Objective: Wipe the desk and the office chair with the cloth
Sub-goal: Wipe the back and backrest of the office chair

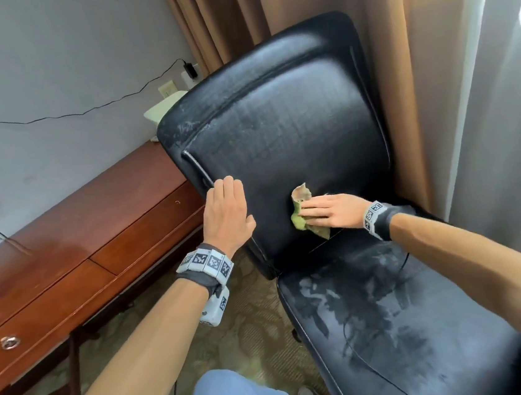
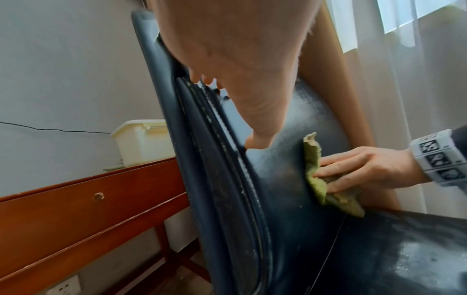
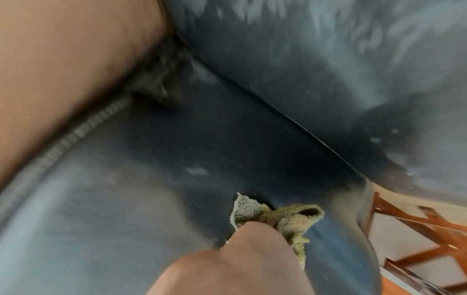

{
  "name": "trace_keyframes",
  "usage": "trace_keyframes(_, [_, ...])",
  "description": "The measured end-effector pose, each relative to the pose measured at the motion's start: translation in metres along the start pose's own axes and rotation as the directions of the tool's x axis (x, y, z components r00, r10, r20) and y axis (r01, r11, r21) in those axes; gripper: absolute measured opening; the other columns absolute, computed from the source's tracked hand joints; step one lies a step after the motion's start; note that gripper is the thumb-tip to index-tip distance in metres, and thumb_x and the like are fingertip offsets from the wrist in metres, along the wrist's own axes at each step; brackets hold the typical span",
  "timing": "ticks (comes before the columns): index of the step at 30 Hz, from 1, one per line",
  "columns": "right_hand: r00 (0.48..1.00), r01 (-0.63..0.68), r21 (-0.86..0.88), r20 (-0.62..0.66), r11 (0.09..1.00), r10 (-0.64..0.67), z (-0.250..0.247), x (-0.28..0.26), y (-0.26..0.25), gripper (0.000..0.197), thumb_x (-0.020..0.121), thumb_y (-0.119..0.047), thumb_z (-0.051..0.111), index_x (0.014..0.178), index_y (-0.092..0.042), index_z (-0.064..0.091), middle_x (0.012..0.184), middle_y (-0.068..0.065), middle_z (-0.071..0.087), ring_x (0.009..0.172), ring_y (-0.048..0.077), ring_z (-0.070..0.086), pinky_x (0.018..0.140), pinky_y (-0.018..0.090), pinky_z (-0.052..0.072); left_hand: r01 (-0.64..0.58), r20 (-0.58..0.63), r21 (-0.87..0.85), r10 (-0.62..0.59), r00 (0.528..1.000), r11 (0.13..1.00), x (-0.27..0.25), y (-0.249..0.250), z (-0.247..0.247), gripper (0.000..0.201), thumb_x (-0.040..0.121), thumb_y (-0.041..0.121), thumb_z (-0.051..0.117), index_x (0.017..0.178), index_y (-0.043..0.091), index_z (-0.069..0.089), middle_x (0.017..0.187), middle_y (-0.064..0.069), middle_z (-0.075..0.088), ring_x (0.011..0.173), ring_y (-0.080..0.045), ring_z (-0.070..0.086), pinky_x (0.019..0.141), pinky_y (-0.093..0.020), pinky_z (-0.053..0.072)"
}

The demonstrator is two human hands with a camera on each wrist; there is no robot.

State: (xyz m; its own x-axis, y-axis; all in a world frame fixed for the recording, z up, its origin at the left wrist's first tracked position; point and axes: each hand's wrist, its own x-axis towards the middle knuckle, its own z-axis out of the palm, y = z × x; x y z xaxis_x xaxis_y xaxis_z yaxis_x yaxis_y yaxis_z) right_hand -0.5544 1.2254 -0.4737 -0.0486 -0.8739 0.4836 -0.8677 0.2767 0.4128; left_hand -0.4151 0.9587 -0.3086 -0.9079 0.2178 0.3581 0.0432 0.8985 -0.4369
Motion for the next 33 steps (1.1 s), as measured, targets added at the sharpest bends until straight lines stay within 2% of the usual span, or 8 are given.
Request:
trace_keyframes(6, [0.918, -0.393, 0.004, 0.062, 0.92, 0.392, -0.005, -0.063, 0.001, 0.045, 0.08, 0.01, 0.077, 0.123, -0.004, 0.072, 0.142, 0.012, 0.061, 0.131, 0.029, 0.057, 0.127, 0.027, 0.008, 0.002, 0.029, 0.024, -0.002, 1.0, 1.0, -0.003, -0.004, 0.007, 0.063, 0.076, 0.047, 0.072, 0.118, 0.008, 0.046, 0.115, -0.009, 0.047, 0.102, -0.026, 0.045, 0.089, -0.038, 0.045])
trace_keyframes(9, [0.775, -0.631, 0.113, 0.086, 0.767, 0.626, 0.002, -0.066, -0.028, 0.066, 0.065, 0.02, 0.083, 0.123, -0.009, 0.073, 0.141, 0.012, 0.062, 0.129, 0.034, 0.061, 0.111, 0.032, 0.045, 0.007, 0.031, 0.02, -0.008, 0.999, 1.0, -0.004, -0.003, 0.006, 0.063, 0.076, 0.047, 0.073, 0.116, 0.008, 0.045, 0.113, -0.008, 0.046, 0.101, -0.025, 0.044, 0.088, -0.037, 0.044])
trace_keyframes(14, [0.15, -0.86, 0.488, -0.036, 0.149, 0.988, 0.008, -0.021, -0.061, 0.055, 0.086, 0.017, 0.059, 0.135, -0.008, 0.065, 0.149, 0.004, 0.054, 0.131, 0.007, 0.052, 0.11, 0.011, 0.035, -0.03, 0.027, -0.02, 0.03, 0.999, 0.999, -0.008, -0.01, 0.009, 0.073, 0.074, 0.048, 0.078, 0.126, 0.006, 0.046, 0.124, -0.01, 0.047, 0.108, -0.028, 0.046, 0.092, -0.039, 0.046])
trace_keyframes(17, [-0.17, -0.685, 0.718, 0.008, -0.124, 0.985, 0.015, 0.02, -0.073, 0.047, 0.084, 0.014, 0.055, 0.123, -0.007, 0.069, 0.141, 0.003, 0.059, 0.13, 0.011, 0.053, 0.106, 0.006, 0.032, -0.101, 0.035, -0.032, 0.102, 0.994, 0.994, -0.012, -0.018, 0.008, 0.076, 0.072, 0.041, 0.081, 0.131, 0.006, 0.046, 0.131, -0.012, 0.048, 0.114, -0.03, 0.048, 0.095, -0.04, 0.046])
trace_keyframes(20, [-0.43, -0.446, 0.845, 0.087, -0.295, 0.899, 0.002, 0.075, -0.088, 0.023, 0.082, 0.013, 0.051, 0.089, -0.006, 0.061, 0.1, 0.005, 0.064, 0.087, 0.013, 0.055, 0.085, 0.018, 0.045, -0.159, 0.032, -0.043, 0.161, 0.987, 0.986, -0.015, -0.03, 0.008, 0.077, 0.069, 0.032, 0.082, 0.134, 0.005, 0.05, 0.135, -0.013, 0.051, 0.119, -0.031, 0.05, 0.101, -0.042, 0.046])
trace_keyframes(23, [-0.502, -0.354, 0.846, 0.188, -0.398, 0.844, 0.006, 0.117, -0.112, 0.023, 0.078, 0.011, 0.048, 0.079, -0.013, 0.049, 0.092, 0.011, 0.064, 0.078, 0.023, 0.053, 0.07, 0.016, 0.038, -0.191, 0.039, -0.05, 0.193, 0.98, 0.98, -0.013, -0.037, 0.006, 0.076, 0.069, 0.03, 0.08, 0.136, 0.005, 0.053, 0.136, -0.013, 0.054, 0.12, -0.032, 0.053, 0.105, -0.042, 0.044])
trace_keyframes(28, [-0.53, -0.243, 0.719, 0.464, -0.652, 0.71, 0.016, 0.159, -0.158, 0.017, 0.09, -0.004, 0.058, 0.095, -0.019, 0.052, 0.095, 0.003, 0.064, 0.084, 0.025, 0.054, 0.084, 0.027, 0.039, -0.178, 0.068, -0.065, 0.183, 0.981, 0.982, -0.005, -0.037, -0.001, 0.067, 0.072, 0.025, 0.079, 0.132, 0.008, 0.055, 0.129, -0.01, 0.057, 0.114, -0.03, 0.056, 0.101, -0.041, 0.046])
trace_keyframes(33, [-0.326, -0.229, 0.622, 0.676, -0.749, 0.661, 0.043, 0.126, -0.167, 0.027, 0.077, -0.011, 0.065, 0.102, -0.021, 0.063, 0.095, 0.008, 0.071, 0.089, 0.031, 0.07, 0.084, 0.044, 0.06, -0.154, 0.069, -0.054, 0.158, 0.985, 0.987, -0.012, -0.034, 0.003, 0.075, 0.074, 0.027, 0.078, 0.14, 0.009, 0.048, 0.139, -0.01, 0.05, 0.119, -0.029, 0.051, 0.102, -0.039, 0.042])
